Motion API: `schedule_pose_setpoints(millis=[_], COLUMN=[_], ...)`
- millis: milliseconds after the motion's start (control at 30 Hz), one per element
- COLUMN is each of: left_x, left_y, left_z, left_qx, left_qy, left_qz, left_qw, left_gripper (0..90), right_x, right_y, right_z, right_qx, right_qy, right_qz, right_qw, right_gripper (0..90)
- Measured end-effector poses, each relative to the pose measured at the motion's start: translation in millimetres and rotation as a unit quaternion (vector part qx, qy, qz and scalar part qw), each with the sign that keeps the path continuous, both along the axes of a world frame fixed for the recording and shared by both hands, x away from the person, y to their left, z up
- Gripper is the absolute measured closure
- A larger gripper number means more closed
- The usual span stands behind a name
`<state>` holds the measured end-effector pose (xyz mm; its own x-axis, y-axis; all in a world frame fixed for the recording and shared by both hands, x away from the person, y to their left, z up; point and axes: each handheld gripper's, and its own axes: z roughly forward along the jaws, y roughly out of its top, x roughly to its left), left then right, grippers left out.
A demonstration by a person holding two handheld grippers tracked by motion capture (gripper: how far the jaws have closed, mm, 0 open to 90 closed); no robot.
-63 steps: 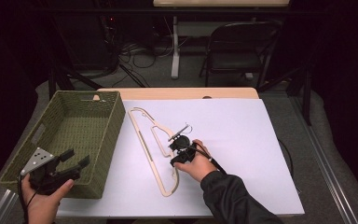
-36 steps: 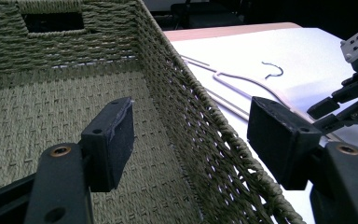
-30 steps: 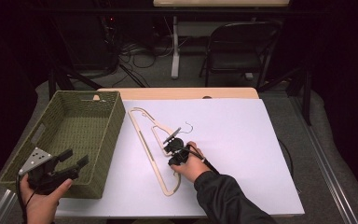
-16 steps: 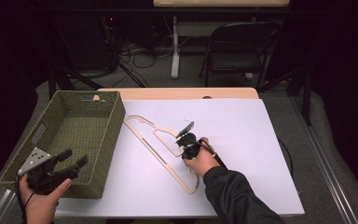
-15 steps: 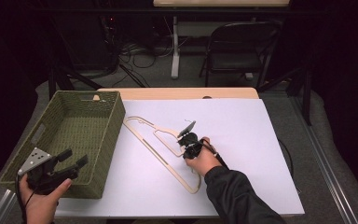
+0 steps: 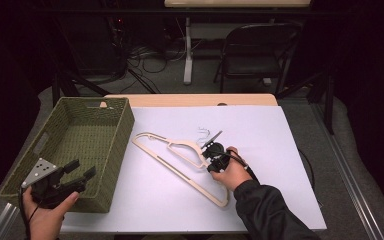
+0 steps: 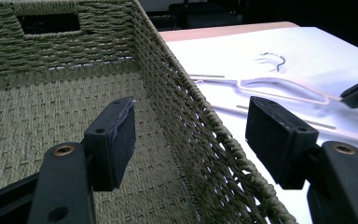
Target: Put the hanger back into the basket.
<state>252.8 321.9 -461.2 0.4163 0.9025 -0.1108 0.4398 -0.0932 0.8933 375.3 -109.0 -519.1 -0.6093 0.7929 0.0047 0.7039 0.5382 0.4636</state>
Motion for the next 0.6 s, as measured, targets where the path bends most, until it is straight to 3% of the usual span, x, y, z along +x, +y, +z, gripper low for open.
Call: schedule_pose_setpoints(millis=[33, 67, 100, 133, 167, 200, 233, 300, 367, 400, 433, 467, 500, 533, 567, 600], left_x=[0.1, 0.1, -0.2, -0.2, -0.2, -0.3, -0.4, -0.8, -1.4, -1.4, -2.1, -2.1, -2.9, -2.9, -3.1, -3.2], left_y=[-1.0, -2.5, -5.3, -5.3, -7.4, -8.9, -11.7, -16.5, -23.4, -23.4, -28.7, -28.7, -34.7, -34.7, -38.7, -41.1], left_z=[-0.1, 0.1, 0.8, 0.8, 1.5, 1.8, 2.5, 3.8, 5.8, 5.8, 8.1, 8.1, 10.3, 10.3, 11.4, 12.1], left_qx=[0.002, 0.002, 0.005, 0.005, 0.006, 0.006, 0.007, 0.009, 0.012, 0.012, 0.016, 0.016, 0.017, 0.017, 0.018, 0.019], left_qy=[0.000, 0.000, -0.001, -0.001, -0.002, -0.002, -0.003, -0.003, -0.005, -0.005, -0.008, -0.008, -0.012, -0.012, -0.012, -0.010], left_qz=[-0.003, -0.004, -0.007, -0.007, -0.012, -0.014, -0.019, -0.027, -0.038, -0.038, -0.046, -0.046, -0.055, -0.055, -0.062, -0.067], left_qw=[1.0000, 1.0000, 1.0000, 1.0000, 0.9999, 0.9999, 0.9998, 0.9996, 0.9992, 0.9992, 0.9988, 0.9988, 0.9983, 0.9983, 0.9978, 0.9975], left_gripper=[33.2, 33.2, 33.3, 33.4, 33.4, 33.4, 33.6, 33.7, 33.7, 33.8, 33.8, 33.8, 33.8, 33.8, 33.8, 33.8], right_x=[-2.4, -6.5, -12.4, -12.4, -19.0, -19.0, -25.1, -27.2, -36.4, -36.4, -44.1, -44.1, -50.3, -50.3, -56.3, -56.3], right_y=[-3.4, -6.5, -12.4, -12.4, -18.1, -18.1, -23.9, -26.4, -35.9, -35.9, -42.5, -42.5, -48.4, -48.4, -53.8, -53.8], right_z=[11.3, 10.7, 18.7, 18.7, 18.5, 18.5, 19.7, 20.5, 19.9, 19.9, 20.8, 20.8, 21.7, 21.7, 23.0, 23.0], right_qx=[-0.053, -0.038, -0.064, -0.064, -0.056, -0.056, -0.064, -0.070, -0.077, -0.077, -0.098, -0.098, -0.103, -0.103, -0.112, -0.112], right_qy=[0.034, 0.014, 0.026, 0.026, 0.004, 0.004, -0.013, -0.018, -0.054, -0.054, -0.079, -0.079, -0.096, -0.096, -0.114, -0.114], right_qz=[0.016, 0.020, 0.040, 0.040, 0.049, 0.049, 0.066, 0.072, 0.092, 0.092, 0.113, 0.113, 0.126, 0.126, 0.142, 0.142], right_qw=[0.9979, 0.9990, 0.9968, 0.9968, 0.9972, 0.9972, 0.9956, 0.9947, 0.9913, 0.9913, 0.9856, 0.9856, 0.9820, 0.9820, 0.9770, 0.9770], right_gripper=[80.3, 80.3, 80.3, 80.3, 80.3, 80.3, 80.3, 80.3, 80.3, 80.3, 80.2, 80.2, 80.2, 80.2, 80.2, 80.2])
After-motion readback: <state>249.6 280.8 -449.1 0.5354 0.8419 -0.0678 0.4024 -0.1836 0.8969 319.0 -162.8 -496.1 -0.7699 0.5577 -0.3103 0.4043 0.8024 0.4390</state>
